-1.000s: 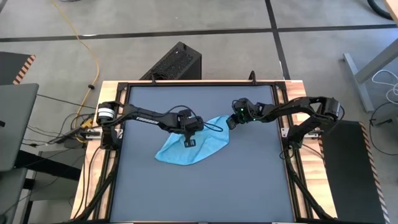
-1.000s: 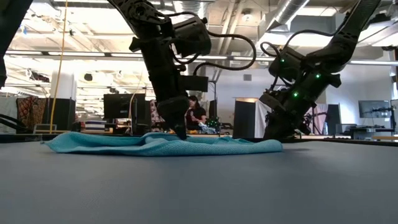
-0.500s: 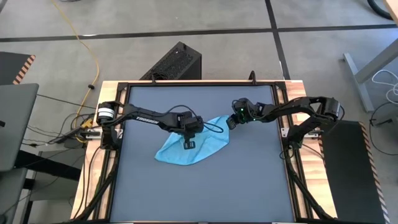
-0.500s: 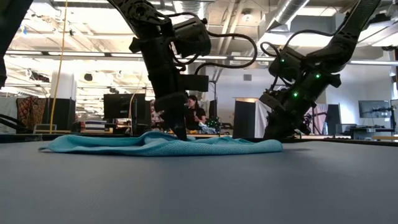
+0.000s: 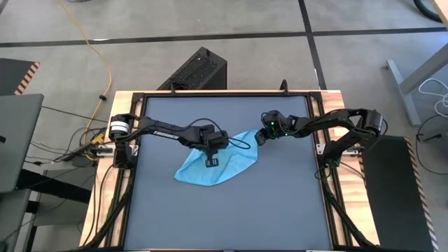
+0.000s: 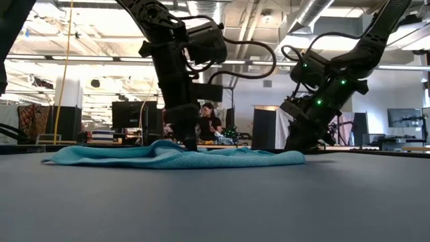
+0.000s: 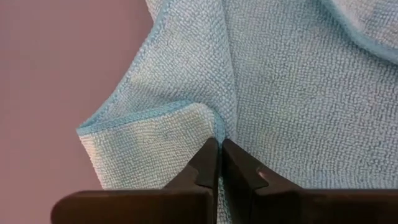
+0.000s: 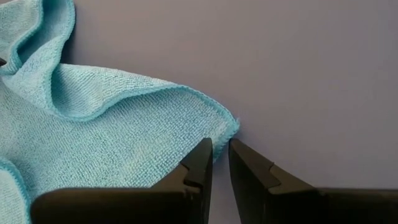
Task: Roll towel
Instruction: Fold the blue microfiber towel
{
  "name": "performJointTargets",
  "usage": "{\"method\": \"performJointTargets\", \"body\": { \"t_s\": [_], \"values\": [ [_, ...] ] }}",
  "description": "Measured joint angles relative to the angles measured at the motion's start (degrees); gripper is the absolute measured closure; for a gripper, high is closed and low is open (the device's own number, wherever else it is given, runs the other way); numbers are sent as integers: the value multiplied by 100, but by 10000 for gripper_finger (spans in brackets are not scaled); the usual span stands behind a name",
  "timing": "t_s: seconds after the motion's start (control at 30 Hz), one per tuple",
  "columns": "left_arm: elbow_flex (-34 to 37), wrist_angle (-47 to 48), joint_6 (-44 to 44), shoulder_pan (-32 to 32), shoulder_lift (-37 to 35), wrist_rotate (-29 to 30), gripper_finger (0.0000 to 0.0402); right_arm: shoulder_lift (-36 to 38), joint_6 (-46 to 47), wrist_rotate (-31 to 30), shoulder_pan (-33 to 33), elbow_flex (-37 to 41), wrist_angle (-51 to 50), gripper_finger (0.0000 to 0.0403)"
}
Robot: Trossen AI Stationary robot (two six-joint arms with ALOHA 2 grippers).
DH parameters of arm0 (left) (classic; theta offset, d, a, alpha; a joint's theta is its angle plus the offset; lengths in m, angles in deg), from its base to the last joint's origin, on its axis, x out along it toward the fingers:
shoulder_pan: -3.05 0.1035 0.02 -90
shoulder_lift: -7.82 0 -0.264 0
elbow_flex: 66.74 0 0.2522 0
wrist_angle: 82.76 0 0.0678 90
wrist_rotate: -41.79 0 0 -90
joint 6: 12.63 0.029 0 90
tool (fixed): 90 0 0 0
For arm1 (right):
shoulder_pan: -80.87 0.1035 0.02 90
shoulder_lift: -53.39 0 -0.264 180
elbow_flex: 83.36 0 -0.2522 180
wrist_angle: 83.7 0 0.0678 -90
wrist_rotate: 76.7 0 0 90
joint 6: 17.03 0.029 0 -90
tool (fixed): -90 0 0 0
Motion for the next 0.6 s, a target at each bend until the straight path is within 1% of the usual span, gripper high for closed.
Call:
{"method": "performJointTargets", "body": {
  "t_s": [0.23, 0.6],
  "values": [
    [-1, 204, -50, 0, -12, -28, 401, -1, 0, 1, 0, 0, 0, 321],
    [-2, 126, -46, 1, -311, -31, 401, -1, -1, 1, 0, 0, 0, 321]
  ]
}}
